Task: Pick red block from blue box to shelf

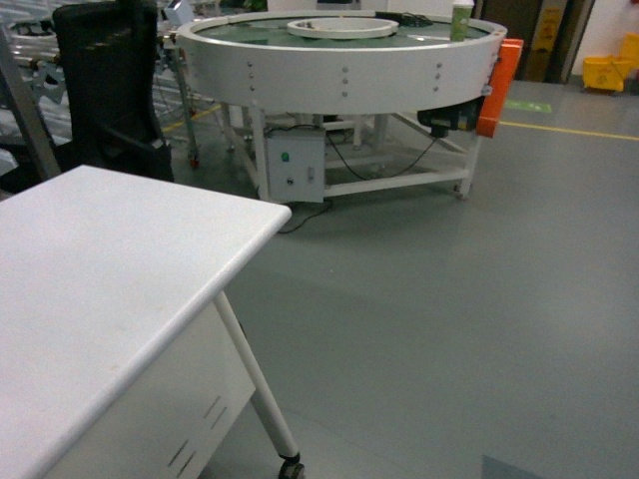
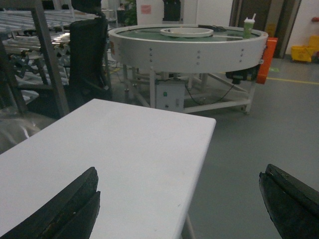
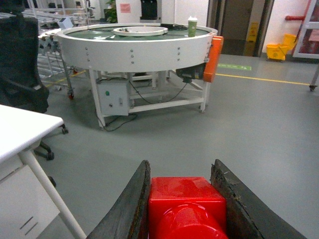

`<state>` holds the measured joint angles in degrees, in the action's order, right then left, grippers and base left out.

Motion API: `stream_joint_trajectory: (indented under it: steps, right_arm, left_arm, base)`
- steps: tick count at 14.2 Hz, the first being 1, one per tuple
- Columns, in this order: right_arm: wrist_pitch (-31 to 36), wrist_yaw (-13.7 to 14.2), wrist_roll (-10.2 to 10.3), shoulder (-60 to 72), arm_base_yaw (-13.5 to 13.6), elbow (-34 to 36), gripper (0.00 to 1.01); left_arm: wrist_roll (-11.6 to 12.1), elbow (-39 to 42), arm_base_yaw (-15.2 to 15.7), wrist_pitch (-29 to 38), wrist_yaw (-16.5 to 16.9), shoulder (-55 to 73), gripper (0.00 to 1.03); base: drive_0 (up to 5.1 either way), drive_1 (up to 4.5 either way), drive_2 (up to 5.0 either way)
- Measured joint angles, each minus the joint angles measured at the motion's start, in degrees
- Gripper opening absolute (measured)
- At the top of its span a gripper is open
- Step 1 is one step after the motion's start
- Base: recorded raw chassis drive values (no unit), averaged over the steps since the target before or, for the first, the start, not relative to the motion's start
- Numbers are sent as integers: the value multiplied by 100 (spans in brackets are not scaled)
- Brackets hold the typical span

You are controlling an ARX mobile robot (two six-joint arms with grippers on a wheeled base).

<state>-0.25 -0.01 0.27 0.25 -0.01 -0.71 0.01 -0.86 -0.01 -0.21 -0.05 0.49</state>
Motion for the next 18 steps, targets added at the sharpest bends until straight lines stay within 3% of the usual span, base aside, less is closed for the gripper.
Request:
stream_joint_trajectory:
  steps: [18]
  right_arm:
    - [0, 0, 0, 0, 0, 0, 29]
  left_arm:
    - [0, 0, 0, 0, 0, 0, 98]
  base:
    - [-158, -158, -158]
